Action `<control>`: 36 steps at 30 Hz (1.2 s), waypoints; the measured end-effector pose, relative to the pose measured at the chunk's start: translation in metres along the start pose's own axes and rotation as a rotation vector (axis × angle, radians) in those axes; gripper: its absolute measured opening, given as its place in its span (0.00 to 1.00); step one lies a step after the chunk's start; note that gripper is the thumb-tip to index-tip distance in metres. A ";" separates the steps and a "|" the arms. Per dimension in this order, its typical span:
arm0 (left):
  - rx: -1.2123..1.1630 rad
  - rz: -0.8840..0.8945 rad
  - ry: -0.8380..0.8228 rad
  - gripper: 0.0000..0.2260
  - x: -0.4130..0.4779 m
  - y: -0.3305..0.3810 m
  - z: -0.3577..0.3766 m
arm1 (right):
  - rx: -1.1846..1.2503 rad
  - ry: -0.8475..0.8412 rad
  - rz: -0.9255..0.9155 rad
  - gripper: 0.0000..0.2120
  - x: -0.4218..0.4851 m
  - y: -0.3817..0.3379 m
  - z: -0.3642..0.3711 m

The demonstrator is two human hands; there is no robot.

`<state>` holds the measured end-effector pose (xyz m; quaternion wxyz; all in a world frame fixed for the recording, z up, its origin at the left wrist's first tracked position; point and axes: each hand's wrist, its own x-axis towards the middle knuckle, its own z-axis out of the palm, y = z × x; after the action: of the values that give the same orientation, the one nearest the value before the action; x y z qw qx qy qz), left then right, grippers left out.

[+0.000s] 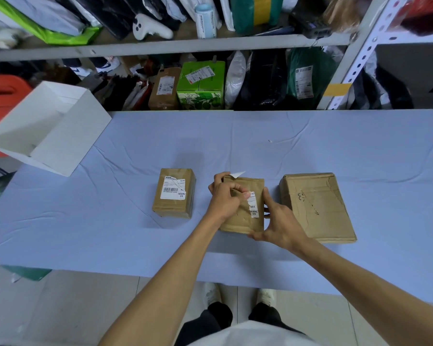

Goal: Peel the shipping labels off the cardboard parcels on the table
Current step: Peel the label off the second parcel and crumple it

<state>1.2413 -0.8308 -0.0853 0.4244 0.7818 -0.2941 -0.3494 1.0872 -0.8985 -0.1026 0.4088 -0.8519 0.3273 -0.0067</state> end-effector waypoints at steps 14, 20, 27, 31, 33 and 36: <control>-0.238 -0.030 0.112 0.08 0.003 0.001 -0.007 | 0.022 -0.004 -0.009 0.63 -0.005 0.006 0.000; -0.546 -0.153 0.187 0.09 0.002 -0.006 -0.018 | 0.042 0.002 0.016 0.63 -0.006 0.007 -0.001; -0.815 -0.257 0.296 0.02 -0.003 -0.022 -0.032 | -0.009 -0.007 -0.012 0.55 -0.004 0.012 0.008; -0.840 -0.221 0.226 0.12 -0.010 -0.030 -0.038 | -0.018 -0.043 -0.006 0.52 -0.004 0.013 0.011; -0.802 -0.230 0.234 0.16 -0.014 -0.035 -0.038 | 0.045 -0.026 0.027 0.51 -0.004 0.010 0.012; -0.632 -0.184 0.260 0.24 -0.022 -0.038 -0.034 | 0.142 0.013 0.096 0.51 0.002 0.003 0.011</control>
<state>1.2621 -0.7809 -0.0983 0.6460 0.6731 -0.0432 -0.3573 1.0903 -0.8930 -0.1125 0.4659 -0.8040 0.3691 -0.0159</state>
